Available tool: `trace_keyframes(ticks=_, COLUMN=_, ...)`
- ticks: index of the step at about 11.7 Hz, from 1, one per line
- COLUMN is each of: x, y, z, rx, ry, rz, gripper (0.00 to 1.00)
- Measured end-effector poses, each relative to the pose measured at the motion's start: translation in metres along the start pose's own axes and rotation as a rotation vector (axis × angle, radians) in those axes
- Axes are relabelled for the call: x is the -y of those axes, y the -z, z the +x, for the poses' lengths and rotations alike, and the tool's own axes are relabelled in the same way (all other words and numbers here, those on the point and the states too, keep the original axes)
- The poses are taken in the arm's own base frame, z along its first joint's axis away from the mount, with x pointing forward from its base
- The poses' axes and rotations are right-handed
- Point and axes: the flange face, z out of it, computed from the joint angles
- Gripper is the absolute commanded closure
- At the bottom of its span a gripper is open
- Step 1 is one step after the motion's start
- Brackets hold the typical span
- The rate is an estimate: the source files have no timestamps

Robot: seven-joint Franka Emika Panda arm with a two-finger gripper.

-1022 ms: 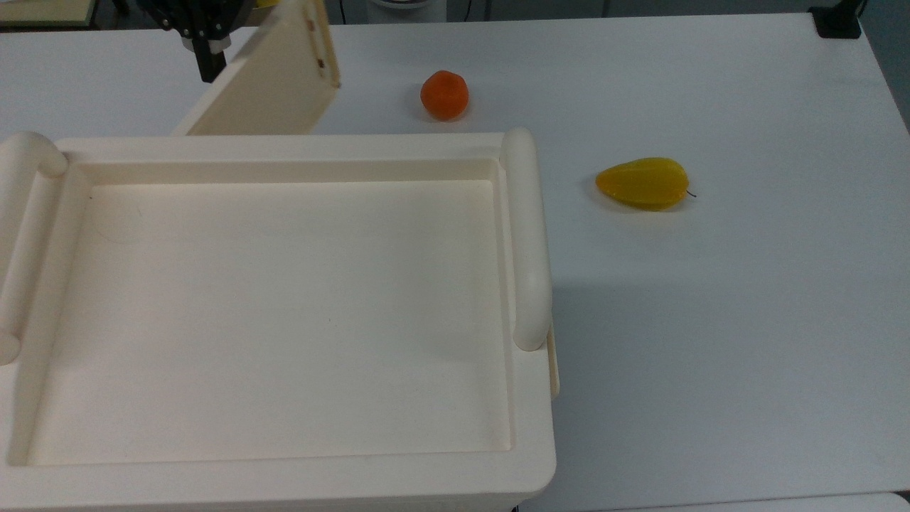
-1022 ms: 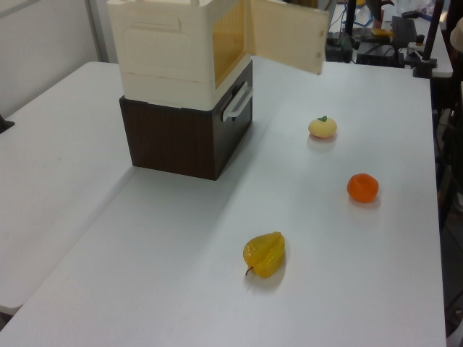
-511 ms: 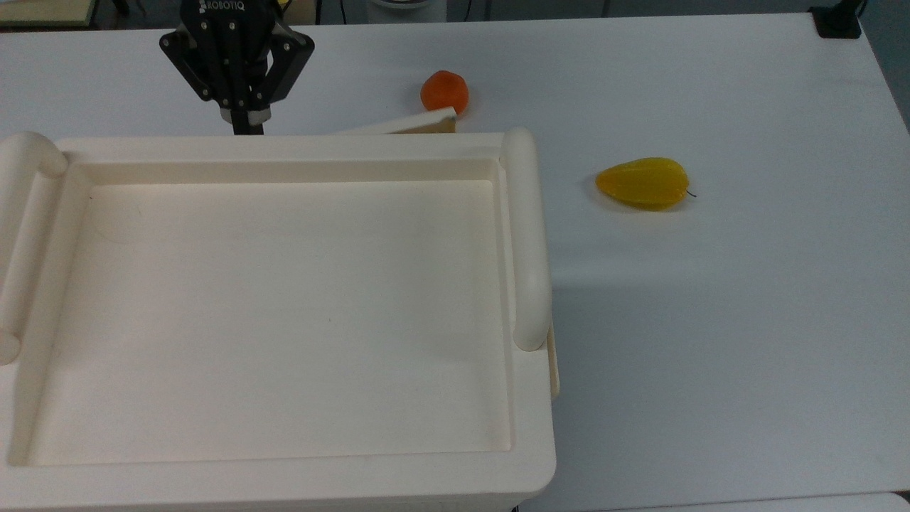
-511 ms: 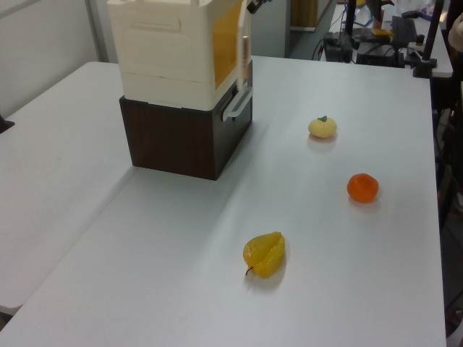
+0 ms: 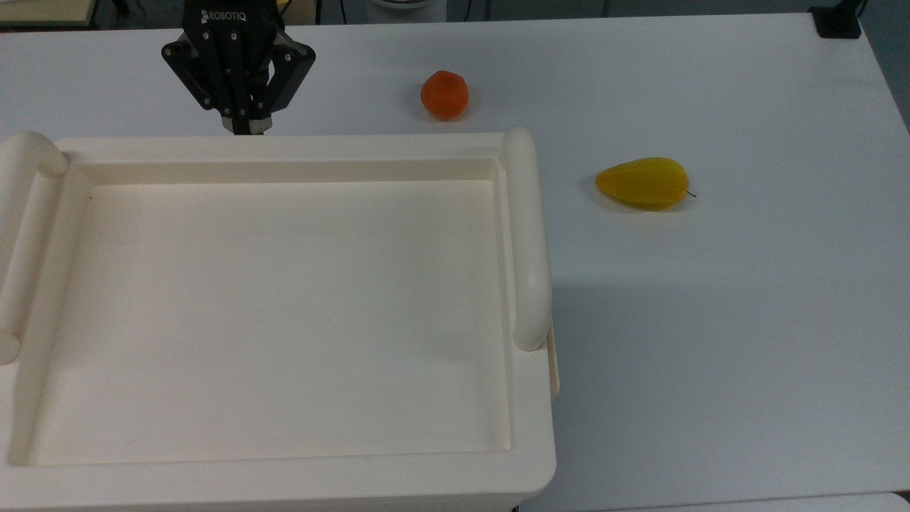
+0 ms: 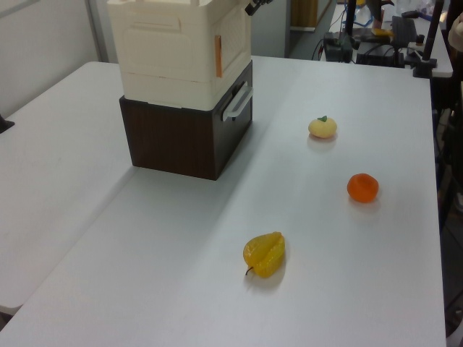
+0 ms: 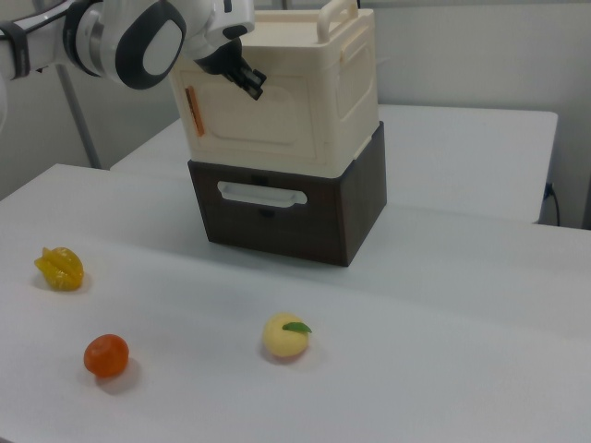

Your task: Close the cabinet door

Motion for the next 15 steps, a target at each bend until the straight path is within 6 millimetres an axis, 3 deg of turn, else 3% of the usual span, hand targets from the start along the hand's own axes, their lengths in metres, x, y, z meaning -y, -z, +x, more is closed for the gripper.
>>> trace_keyframes(ticks=4, x=0.001, y=-0.011, z=-0.007, rx=0.021, ry=0.002, rz=-0.004, gripper=1.00)
trace_keyframes(ticks=7, x=0.015, y=-0.024, z=-0.037, rx=0.208, ry=0.099, rz=-0.091, gripper=1.00)
trace_keyframes(ticks=11, x=0.030, y=0.001, z=-0.072, rx=0.453, ry=0.235, rz=-0.191, gripper=1.00)
trace_keyframes(ticks=13, x=0.023, y=0.023, z=-0.087, rx=0.572, ry=0.319, rz=-0.185, gripper=1.00)
trace_keyframes(ticks=15, x=0.014, y=0.043, z=-0.099, rx=0.624, ry=0.358, rz=-0.167, gripper=0.93)
